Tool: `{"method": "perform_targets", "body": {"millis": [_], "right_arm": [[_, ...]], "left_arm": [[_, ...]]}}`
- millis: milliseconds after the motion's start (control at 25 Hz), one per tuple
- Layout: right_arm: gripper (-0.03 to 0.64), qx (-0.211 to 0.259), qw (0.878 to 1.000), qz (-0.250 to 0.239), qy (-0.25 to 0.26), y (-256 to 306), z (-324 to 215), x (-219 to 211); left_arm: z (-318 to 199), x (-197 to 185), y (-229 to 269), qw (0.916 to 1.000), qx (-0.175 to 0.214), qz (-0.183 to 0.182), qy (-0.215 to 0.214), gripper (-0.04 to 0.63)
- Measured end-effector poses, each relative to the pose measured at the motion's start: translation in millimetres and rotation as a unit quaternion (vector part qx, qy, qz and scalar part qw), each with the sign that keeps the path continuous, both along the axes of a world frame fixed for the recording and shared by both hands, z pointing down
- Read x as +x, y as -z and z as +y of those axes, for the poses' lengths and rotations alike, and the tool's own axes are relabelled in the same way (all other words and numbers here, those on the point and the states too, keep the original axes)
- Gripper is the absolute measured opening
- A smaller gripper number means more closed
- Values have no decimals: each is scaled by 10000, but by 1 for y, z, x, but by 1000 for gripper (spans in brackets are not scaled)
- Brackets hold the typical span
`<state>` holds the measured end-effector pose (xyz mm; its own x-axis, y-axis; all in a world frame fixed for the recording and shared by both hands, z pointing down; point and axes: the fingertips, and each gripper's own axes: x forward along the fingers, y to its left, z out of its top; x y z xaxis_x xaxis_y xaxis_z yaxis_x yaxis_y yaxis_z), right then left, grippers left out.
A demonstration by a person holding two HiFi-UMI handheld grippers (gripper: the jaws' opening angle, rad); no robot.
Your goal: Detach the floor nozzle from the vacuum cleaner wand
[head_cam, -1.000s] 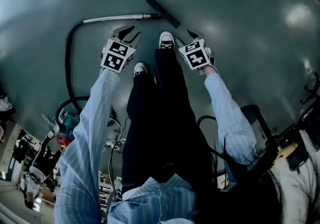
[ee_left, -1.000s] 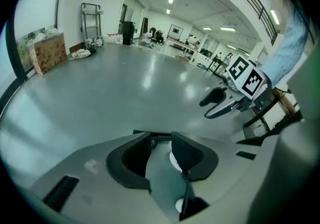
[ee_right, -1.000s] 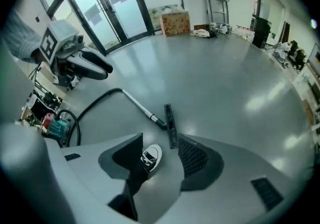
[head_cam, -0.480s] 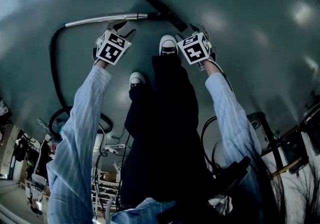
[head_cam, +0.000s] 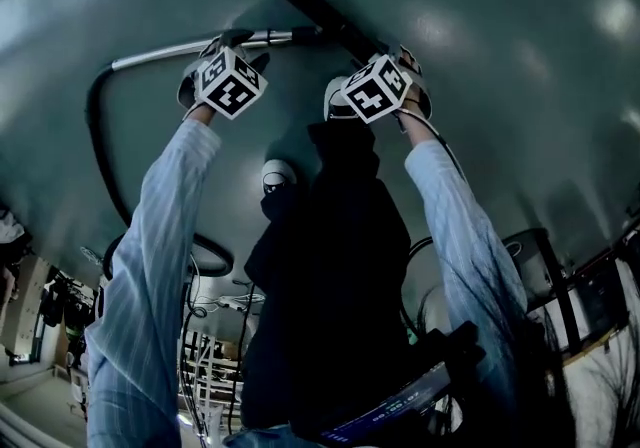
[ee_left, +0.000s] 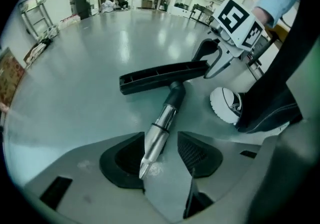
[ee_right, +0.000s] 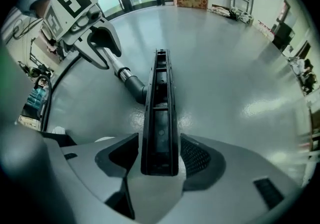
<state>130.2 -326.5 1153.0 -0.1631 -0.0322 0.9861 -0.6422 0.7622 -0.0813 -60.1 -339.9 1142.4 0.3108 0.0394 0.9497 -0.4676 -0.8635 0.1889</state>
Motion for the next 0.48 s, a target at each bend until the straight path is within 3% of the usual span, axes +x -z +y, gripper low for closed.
{"method": "perform_targets", "body": {"millis": [160,240,480], "right_arm": [[263,70,9997,232,13,-2,-2,3],[229,68,9997,209,-54,6,-3,5],[226,47,9996,222,-153,-2,-4,5]], "left_arm": [[-2,3,-14,9977,81,-285,-609,183],[-3,8,-14,9966,66,-336,-749,183],[0,-9,-40,9945,-79,-459,-934,183]]}}
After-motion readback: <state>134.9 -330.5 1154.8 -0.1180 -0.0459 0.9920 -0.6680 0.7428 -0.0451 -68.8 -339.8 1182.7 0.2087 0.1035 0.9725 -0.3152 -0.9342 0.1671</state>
